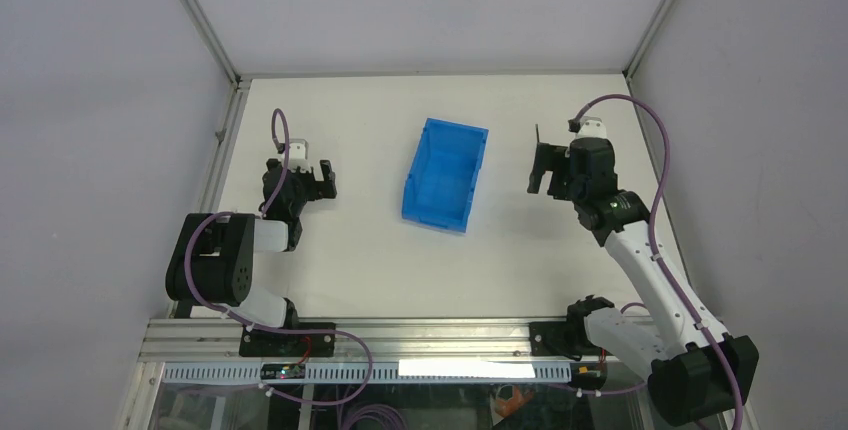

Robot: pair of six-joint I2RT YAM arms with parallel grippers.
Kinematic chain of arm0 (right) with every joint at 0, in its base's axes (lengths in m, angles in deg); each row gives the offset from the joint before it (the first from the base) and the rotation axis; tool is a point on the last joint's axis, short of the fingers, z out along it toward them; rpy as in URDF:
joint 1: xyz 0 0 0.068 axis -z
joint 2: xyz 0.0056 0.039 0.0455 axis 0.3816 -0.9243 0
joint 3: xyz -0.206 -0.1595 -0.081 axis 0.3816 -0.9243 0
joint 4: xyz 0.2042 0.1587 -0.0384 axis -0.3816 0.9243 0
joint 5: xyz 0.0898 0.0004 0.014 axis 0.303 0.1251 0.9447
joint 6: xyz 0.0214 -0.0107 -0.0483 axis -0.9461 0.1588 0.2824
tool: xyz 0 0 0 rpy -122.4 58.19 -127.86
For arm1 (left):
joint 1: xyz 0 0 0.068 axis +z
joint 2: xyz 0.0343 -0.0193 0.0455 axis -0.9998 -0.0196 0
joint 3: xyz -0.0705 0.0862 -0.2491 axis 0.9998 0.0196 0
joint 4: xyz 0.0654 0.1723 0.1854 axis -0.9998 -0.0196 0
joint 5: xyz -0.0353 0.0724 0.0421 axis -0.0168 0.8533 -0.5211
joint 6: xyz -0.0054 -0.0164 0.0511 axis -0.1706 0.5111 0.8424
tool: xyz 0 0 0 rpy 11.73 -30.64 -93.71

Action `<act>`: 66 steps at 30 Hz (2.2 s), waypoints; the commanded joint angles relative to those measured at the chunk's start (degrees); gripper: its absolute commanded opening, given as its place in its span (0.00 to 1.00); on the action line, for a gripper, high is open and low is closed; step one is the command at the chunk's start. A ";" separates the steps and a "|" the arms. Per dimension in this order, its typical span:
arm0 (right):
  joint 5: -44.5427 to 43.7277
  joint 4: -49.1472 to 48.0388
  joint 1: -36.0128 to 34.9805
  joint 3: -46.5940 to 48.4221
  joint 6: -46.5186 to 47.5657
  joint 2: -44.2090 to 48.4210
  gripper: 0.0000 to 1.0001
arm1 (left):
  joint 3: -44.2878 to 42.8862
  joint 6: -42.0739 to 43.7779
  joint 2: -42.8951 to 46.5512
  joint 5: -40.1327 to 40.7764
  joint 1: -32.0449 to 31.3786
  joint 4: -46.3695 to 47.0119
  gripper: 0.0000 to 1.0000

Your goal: Put the screwdriver in the bin

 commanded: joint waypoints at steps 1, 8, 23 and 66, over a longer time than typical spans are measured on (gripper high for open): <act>-0.78 -0.17 0.35 1.89 -0.09 -0.20 1.00 | -0.28 -1.00 1.19 -0.45 -0.66 2.09 0.99; -2.69 1.46 0.48 8.29 -0.32 -5.98 1.00 | -0.28 -1.00 1.13 -0.42 -0.68 2.09 0.99; 6.55 12.02 9.70 38.17 4.63 -45.51 0.98 | -0.28 -1.00 1.13 -0.47 -0.64 2.13 0.99; 2.45 37.83 4.47 66.36 -2.45 -42.16 0.00 | -0.28 -1.01 1.18 -0.40 -0.63 2.10 0.99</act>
